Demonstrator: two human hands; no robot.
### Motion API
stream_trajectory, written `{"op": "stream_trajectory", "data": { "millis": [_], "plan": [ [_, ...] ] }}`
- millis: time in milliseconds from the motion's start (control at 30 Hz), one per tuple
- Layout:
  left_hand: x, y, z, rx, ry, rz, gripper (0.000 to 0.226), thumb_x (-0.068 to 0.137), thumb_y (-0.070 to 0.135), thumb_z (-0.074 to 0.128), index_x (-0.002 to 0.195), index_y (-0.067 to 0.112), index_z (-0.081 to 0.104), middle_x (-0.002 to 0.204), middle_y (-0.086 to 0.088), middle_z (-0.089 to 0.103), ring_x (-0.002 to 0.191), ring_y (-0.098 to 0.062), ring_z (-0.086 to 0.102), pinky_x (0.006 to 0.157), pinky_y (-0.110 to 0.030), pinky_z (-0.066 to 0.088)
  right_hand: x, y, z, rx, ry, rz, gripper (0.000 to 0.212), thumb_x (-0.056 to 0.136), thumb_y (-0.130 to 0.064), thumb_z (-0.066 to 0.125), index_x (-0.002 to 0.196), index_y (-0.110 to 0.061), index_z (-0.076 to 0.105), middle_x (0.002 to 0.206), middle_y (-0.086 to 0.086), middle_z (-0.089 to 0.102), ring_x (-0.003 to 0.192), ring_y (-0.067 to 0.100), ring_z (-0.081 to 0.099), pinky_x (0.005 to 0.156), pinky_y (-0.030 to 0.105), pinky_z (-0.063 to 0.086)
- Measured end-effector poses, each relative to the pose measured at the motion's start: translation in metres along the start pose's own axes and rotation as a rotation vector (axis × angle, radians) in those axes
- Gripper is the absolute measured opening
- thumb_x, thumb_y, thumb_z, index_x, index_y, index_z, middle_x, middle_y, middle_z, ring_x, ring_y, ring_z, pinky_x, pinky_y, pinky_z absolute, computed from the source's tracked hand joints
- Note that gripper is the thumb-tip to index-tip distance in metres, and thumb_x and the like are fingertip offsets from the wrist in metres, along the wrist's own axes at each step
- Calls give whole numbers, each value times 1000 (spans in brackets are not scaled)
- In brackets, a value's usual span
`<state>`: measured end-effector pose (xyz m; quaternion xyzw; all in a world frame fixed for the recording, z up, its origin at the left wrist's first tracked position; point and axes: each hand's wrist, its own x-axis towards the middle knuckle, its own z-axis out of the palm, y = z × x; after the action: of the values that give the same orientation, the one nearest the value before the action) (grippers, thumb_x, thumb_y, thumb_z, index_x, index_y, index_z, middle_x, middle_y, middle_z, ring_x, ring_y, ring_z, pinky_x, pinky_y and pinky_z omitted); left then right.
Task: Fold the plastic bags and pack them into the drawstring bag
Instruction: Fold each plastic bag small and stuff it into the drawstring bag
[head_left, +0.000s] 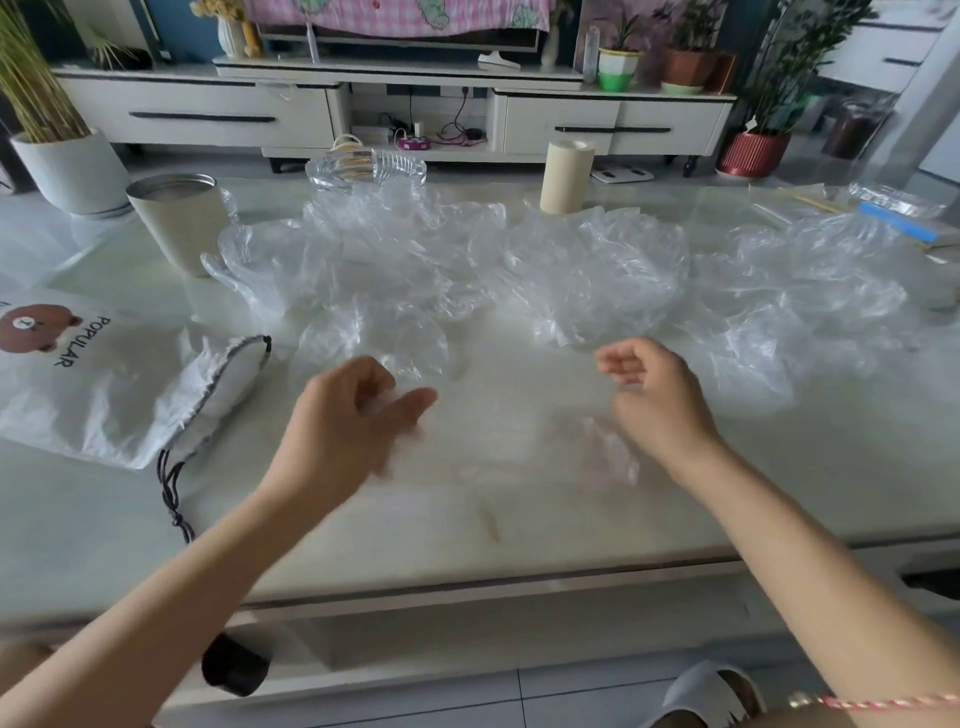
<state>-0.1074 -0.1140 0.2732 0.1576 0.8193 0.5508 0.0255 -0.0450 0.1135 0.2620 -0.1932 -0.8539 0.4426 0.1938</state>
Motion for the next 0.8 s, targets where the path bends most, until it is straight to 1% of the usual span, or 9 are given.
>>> {"op": "stream_trajectory", "data": {
  "millis": [100,234,300,400,467,534,667,734,801],
  "plan": [
    [-5,19,-11,-36,-331,-65,34,73,33,70,61,12,46,41,7,53,30,-5,29,31,-12,24,-22,-39,-8,479,-463,42,52,78,-8,72,124,-16,51,121,-3,61,108,2,58,88,12,47],
    [-11,21,-5,43,-525,-1,29,56,42,70,53,24,47,44,11,41,35,-3,29,35,-13,25,-42,-47,21,279,-984,100,49,75,-19,75,119,-9,56,122,4,62,113,12,59,95,24,47],
    [-3,20,-8,19,-436,-9,28,59,40,70,62,20,51,47,5,46,34,-5,29,34,-13,25,-41,-50,28,316,-921,130,20,77,-10,74,93,-6,63,93,8,66,85,16,63,77,24,51],
    [13,17,-22,-242,-111,-35,31,66,41,65,80,15,58,55,5,62,38,-4,41,37,-14,34,-37,-53,25,453,-736,182,16,75,-8,72,72,-12,57,65,1,58,61,12,55,58,20,48],
    [12,13,-22,-472,-219,-128,42,75,47,67,97,12,61,75,1,69,58,-7,61,53,-19,49,-36,-51,25,563,-624,204,17,79,-4,68,70,-11,55,59,0,57,51,8,54,51,17,48],
    [-2,10,-7,-437,-439,-145,48,80,44,67,104,3,63,87,-9,71,75,-17,68,65,-25,54,-37,-51,26,649,-560,244,12,82,-4,66,76,-9,56,64,3,60,54,9,57,52,19,49],
    [-13,11,11,-285,-373,-116,38,77,25,63,97,-7,63,70,-2,71,59,-10,65,52,-18,49,-35,-46,27,710,-542,320,22,81,-11,69,99,-12,58,83,6,63,76,17,60,64,26,44],
    [-12,12,10,-313,-412,-146,41,77,26,63,97,-9,62,68,-3,69,57,-13,63,50,-20,49,-35,-46,28,743,-512,303,13,85,-4,62,93,-14,65,84,3,66,83,21,57,71,30,43],
    [-11,13,9,-359,-410,-224,32,86,23,58,92,-8,63,69,-7,68,58,-18,63,51,-23,51,-36,-48,28,727,-465,237,29,87,5,54,81,-17,71,83,1,68,86,25,53,75,33,41]
  ]
}}
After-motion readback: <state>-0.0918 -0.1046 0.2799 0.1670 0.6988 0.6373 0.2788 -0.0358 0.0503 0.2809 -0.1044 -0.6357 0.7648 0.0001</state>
